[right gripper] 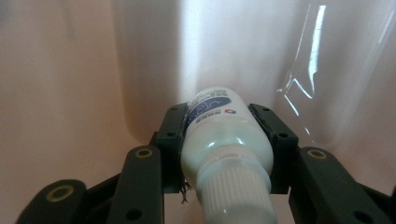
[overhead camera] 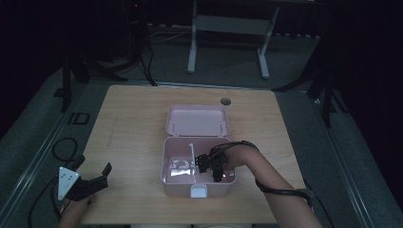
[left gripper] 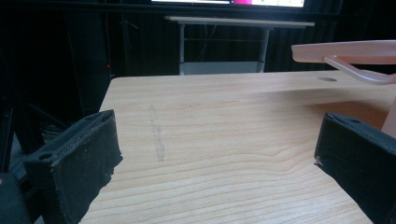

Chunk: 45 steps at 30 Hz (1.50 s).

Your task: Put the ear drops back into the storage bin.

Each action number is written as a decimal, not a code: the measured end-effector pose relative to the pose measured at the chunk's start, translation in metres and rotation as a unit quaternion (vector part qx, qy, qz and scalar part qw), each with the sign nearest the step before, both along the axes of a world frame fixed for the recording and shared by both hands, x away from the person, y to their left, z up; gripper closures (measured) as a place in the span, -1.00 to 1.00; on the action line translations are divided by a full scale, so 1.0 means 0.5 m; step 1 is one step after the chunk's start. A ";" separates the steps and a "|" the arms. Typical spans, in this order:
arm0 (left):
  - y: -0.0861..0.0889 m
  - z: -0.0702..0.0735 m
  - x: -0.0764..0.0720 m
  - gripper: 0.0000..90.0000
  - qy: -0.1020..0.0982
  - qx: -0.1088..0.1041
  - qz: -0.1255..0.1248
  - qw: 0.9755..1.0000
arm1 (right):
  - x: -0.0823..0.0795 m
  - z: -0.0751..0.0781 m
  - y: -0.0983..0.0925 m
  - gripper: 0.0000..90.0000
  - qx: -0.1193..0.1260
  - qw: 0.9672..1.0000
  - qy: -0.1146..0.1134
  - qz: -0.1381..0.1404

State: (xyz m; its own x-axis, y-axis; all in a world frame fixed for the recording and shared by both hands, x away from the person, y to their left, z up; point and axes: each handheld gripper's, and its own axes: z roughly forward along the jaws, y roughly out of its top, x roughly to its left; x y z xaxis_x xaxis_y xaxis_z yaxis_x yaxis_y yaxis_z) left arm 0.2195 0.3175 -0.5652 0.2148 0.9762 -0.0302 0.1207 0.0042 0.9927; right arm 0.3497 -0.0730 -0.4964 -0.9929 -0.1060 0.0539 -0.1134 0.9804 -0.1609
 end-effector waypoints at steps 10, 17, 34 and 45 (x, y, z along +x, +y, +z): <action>0.000 0.000 0.000 -0.99 0.000 0.001 0.001 1.000 | 0.014 -0.007 0.008 0.32 -0.014 1.000 -0.015 -0.015; -0.001 0.000 0.000 -0.99 -0.001 0.002 0.000 1.000 | 0.013 -0.014 0.014 0.32 -0.037 0.999 -0.015 -0.018; 0.000 0.000 0.000 -0.99 -0.001 0.001 -0.001 1.000 | 0.015 0.028 0.004 0.25 0.000 1.000 -0.006 -0.029; -0.001 0.000 0.000 -0.99 -0.001 0.002 0.000 1.000 | 0.007 0.103 -0.009 0.03 0.056 0.998 -0.031 -0.014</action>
